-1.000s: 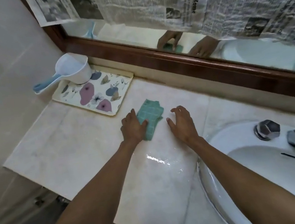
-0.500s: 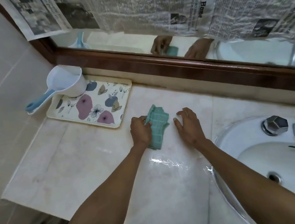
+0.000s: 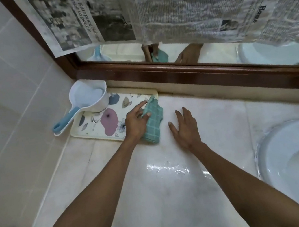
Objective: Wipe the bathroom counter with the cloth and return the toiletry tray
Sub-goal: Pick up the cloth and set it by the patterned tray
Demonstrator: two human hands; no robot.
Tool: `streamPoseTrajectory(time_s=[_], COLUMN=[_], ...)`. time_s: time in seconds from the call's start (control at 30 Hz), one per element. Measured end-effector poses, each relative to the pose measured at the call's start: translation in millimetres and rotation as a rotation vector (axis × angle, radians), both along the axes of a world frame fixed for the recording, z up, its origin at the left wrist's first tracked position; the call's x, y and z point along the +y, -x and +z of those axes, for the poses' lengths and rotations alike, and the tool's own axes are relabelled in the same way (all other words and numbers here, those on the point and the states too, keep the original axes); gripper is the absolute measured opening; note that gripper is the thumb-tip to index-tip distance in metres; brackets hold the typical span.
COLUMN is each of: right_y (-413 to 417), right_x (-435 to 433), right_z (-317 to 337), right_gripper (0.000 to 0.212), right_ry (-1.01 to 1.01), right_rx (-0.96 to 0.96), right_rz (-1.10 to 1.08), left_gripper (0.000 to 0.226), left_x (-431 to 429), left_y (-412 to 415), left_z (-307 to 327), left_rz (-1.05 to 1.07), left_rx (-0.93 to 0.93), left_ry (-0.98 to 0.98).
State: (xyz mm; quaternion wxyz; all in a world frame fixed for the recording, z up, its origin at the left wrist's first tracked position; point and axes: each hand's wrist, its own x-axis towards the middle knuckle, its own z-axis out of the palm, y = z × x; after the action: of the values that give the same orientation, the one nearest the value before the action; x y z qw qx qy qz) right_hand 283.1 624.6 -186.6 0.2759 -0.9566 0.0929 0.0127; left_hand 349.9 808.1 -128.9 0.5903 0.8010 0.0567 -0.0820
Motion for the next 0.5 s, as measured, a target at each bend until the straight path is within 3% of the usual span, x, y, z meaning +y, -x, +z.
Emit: streamPoseTrajectory(time_s=[0.13,0.33,0.43,0.5], right_y=[6.8,9.0,8.9,8.7], right_x=[10.9,13.5,14.5,14.1], right_z=[-20.1,-27.3,-28.1,-28.0], right_gripper=[0.068,0.068,0.068,0.069], right_ry=[0.139,0.229,0.241,0.251], right_rx=[0.041,0.019,0.033,0.05], right_rz=[0.036,0.01,0.005,0.013], left_gripper=[0.047,0.044,0.05,0.059], left_x=[14.2,25.7,29.3,30.8], left_y=[-11.3,-17.0,-16.3,-12.8], left_z=[-14.3,-39.0,-45.7,-45.8], left_rz=[0.031,0.111,0.09,-0.025], left_rx=[0.063,0.032,0.001,-0.11], left_ry=[0.066,-0.014,-0.156,-0.411])
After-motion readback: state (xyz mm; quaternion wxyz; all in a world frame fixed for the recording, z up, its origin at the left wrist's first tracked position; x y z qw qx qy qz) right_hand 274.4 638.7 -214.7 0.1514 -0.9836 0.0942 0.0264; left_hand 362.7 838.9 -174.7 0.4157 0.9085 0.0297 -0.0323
